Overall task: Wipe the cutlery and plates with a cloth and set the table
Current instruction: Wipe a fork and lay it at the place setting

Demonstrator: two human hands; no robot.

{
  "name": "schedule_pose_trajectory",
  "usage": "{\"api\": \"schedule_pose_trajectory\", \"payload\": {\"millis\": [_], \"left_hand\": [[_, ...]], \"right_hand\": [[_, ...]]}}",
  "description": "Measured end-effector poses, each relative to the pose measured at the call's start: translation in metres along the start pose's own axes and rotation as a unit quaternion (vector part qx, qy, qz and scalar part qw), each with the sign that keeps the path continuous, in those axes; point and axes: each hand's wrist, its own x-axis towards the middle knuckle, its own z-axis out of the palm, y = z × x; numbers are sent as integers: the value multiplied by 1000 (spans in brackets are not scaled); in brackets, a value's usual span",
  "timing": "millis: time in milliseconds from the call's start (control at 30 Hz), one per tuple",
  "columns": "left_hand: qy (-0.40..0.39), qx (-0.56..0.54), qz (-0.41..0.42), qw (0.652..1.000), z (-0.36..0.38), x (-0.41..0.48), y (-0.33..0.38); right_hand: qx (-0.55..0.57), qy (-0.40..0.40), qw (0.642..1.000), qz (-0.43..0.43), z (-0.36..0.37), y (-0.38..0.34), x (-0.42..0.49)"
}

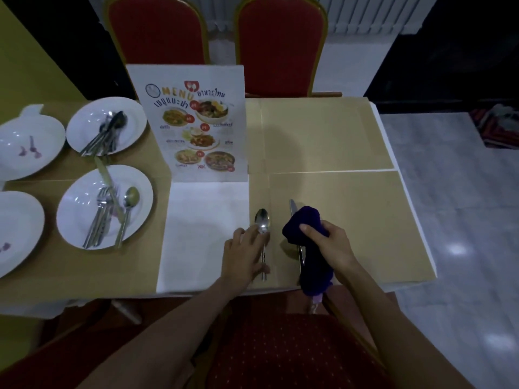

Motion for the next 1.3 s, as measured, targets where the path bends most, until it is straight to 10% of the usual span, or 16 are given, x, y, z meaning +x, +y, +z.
{"api": "schedule_pose_trajectory", "payload": {"millis": [300,633,800,1300], "left_hand": [[-24,-17,21,999,3,-8,-16],[333,-38,-301,893,-63,-30,-205],[129,-60,-421,896,-95,-37,-296],[145,-328,-429,829,-140,-71,-300]], "right_hand": [[-7,10,1000,-15,17,-9,-1],[-81,-95,990,-70,131,-71,-8],[-93,-103,988,-73,176,-82,-20],[-161,-57,981,-90,236,-102,-42]]}}
